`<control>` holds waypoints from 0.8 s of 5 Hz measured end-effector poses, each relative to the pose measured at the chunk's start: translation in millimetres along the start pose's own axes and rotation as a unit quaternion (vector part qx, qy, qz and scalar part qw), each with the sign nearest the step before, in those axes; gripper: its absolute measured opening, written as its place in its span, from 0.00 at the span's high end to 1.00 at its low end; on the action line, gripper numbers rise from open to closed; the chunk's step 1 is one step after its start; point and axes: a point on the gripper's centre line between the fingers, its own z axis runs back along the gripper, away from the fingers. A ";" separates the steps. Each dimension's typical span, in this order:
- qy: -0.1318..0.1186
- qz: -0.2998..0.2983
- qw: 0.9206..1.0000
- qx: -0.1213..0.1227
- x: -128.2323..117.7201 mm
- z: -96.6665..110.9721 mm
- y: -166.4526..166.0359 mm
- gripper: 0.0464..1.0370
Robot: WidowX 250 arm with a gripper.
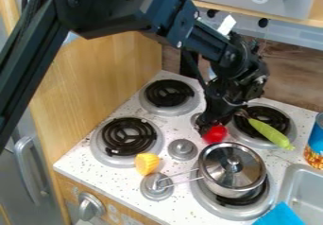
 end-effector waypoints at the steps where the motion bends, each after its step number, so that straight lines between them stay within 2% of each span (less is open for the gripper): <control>1: 0.015 0.007 1.000 0.003 11.3 11.1 11.4 0.03; 2: 0.045 -0.012 0.998 -0.041 42.0 57.8 16.0 0.03; 3: 0.067 -0.075 0.991 -0.088 75.2 92.3 36.3 0.03; 4: 0.106 -0.177 0.973 -0.102 106.3 101.6 60.9 0.03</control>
